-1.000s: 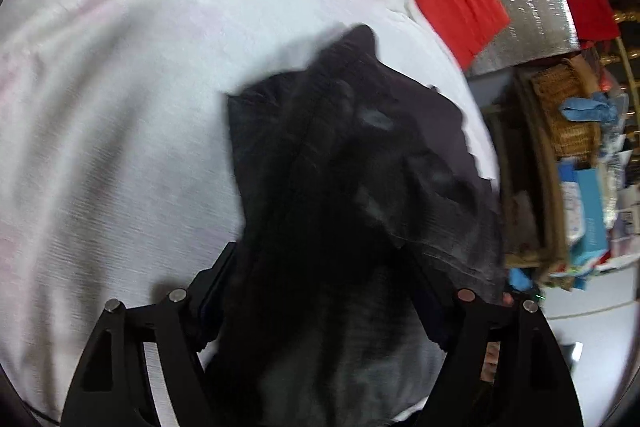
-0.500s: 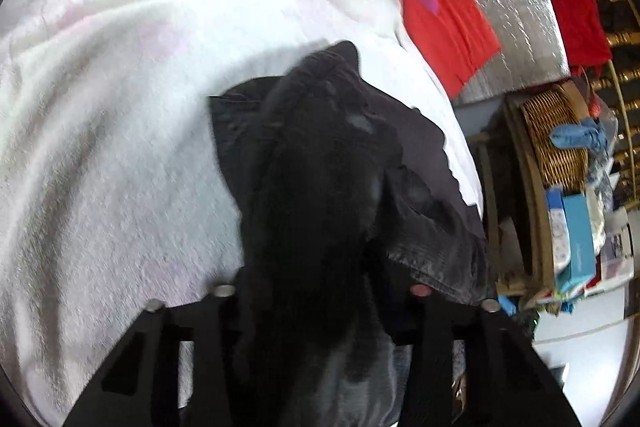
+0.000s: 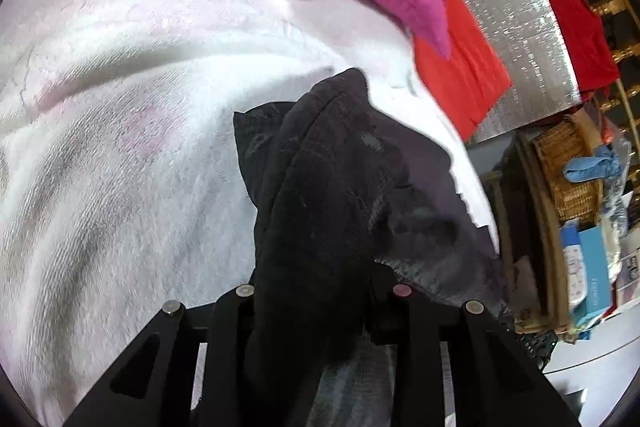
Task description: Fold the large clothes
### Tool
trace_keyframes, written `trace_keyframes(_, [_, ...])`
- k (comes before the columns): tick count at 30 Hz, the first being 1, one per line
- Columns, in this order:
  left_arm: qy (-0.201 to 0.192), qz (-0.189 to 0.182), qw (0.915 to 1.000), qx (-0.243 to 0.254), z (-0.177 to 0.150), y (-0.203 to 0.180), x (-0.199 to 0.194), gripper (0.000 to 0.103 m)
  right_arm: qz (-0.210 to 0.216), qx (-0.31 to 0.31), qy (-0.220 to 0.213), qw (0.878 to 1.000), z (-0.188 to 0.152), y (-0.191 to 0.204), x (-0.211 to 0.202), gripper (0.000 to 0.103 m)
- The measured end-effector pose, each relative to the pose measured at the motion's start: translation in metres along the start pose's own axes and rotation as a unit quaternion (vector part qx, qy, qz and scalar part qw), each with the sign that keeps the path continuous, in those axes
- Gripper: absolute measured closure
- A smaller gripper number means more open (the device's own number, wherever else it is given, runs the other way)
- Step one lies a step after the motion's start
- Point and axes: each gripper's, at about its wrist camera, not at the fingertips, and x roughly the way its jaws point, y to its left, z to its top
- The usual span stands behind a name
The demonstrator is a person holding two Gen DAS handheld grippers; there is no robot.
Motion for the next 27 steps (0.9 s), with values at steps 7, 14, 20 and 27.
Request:
trace_keyframes(7, [0.009, 0.024, 0.9996, -0.012, 0.001, 0.000, -0.005, 0.054, 0.008, 0.042, 0.024, 0.999, 0.000, -0.016, -0.002, 0.060])
trace_keyframes(14, [-0.019, 0.025, 0.9994, -0.015, -0.005, 0.002, -0.044, 0.044, 0.002, 0.053, -0.002, 0.999, -0.003, -0.032, -0.055, 0.031])
trace_keyframes(20, [-0.030, 0.061, 0.9975, 0.020, -0.025, 0.004, -0.062, 0.051, -0.003, 0.072, 0.028, 0.997, -0.016, -0.051, -0.060, 0.034])
trace_keyframes(27, [-0.037, 0.110, 0.9928, 0.032, -0.031, 0.008, -0.055, 0.073, -0.047, -0.005, -0.030, 0.998, -0.021, -0.017, -0.069, 0.074])
